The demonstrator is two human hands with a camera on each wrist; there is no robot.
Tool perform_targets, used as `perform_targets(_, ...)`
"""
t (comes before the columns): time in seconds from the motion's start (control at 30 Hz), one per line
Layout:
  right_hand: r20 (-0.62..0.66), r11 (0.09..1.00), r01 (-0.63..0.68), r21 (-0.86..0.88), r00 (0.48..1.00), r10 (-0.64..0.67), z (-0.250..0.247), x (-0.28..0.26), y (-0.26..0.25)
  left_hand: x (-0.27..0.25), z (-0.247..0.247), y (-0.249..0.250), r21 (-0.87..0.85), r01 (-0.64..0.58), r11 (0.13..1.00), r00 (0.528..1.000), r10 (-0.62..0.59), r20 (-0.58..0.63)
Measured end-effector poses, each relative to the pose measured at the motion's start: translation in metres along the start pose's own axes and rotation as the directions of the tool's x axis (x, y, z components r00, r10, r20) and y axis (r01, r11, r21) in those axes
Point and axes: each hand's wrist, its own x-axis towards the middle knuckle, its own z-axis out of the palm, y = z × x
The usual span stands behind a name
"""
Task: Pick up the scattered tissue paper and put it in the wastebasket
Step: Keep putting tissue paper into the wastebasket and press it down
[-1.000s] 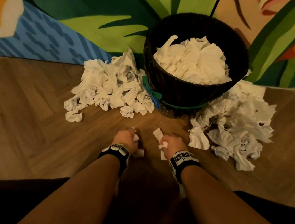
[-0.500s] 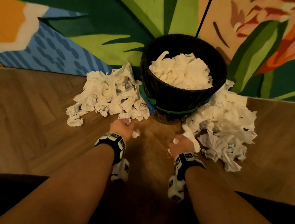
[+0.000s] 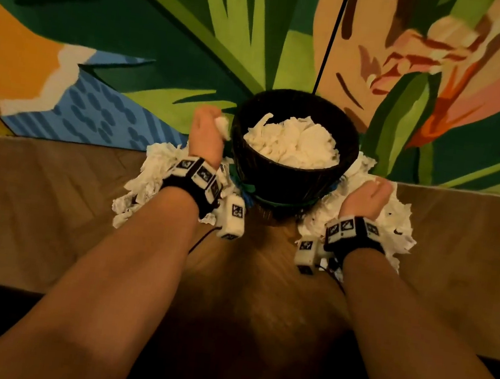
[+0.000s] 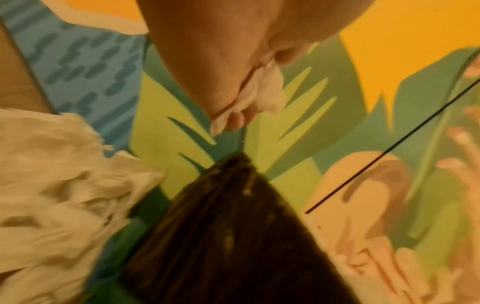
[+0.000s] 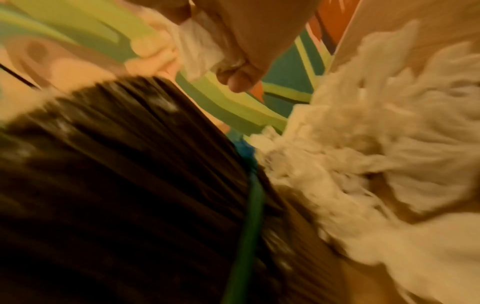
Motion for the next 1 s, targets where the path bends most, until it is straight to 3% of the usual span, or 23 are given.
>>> perform_targets(0.1,-0.009,0.976,0.216,0.024,0.976,-0.216,0.004,0.006,-0.040,-0.008,0.022,0.024,-0.007,-0.182,0.983,0.971,0.181,0.158)
perform_targets(0.2,0.125,0.909,0.415,0.040,0.900,-0.417,0.015,-0.005,-0.062,-0.019,0.041,0.022,0.140,-0.404,0.904,0.889,0.353,0.292)
perform_targets(0.33,0.381,0.833,0.525,-0.177,0.817,-0.433,0.023,-0.022,-0.051,-0.027,0.053,0.005,0.379,-0.515,0.768,0.827,0.331,0.454)
perform_targets(0.43,0.515,0.671,0.686,-0.281,0.698,-0.498,0.026,-0.031,-0.035,-0.025,0.052,-0.011,0.535,-0.580,0.614,0.795,0.283,0.537)
perform_targets(0.47,0.517,0.652,0.698,-0.296,0.691,-0.505,0.028,-0.032,-0.031,-0.023,0.052,-0.015,0.545,-0.607,0.579,0.779,0.296,0.553)
perform_targets(0.57,0.479,0.673,0.650,-0.352,0.743,-0.467,0.030,-0.033,-0.029,-0.018,0.054,-0.017,0.569,-0.655,0.498,0.744,0.291,0.601)
perform_targets(0.63,0.507,0.601,0.694,-0.397,0.711,-0.487,0.034,-0.035,-0.030,-0.017,0.058,-0.016,0.632,-0.662,0.403,0.740,0.213,0.638)
perform_targets(0.7,0.519,0.558,0.711,-0.428,0.699,-0.492,0.037,-0.035,-0.034,-0.020,0.061,-0.015,0.687,-0.690,0.226,0.722,0.158,0.673)
perform_targets(0.8,0.511,0.553,0.701,-0.451,0.710,-0.484,0.038,-0.034,-0.035,-0.023,0.064,-0.018,0.646,-0.763,-0.022,0.643,0.087,0.761)
perform_targets(0.87,0.540,0.495,0.711,-0.499,0.702,-0.464,0.038,-0.033,-0.035,-0.024,0.066,-0.016,0.641,-0.765,-0.056,0.642,0.008,0.767)
perform_targets(1.0,0.563,0.400,0.688,-0.605,0.726,-0.396,0.042,-0.031,-0.040,-0.019,0.076,-0.014,0.722,-0.692,0.014,0.712,-0.153,0.685)
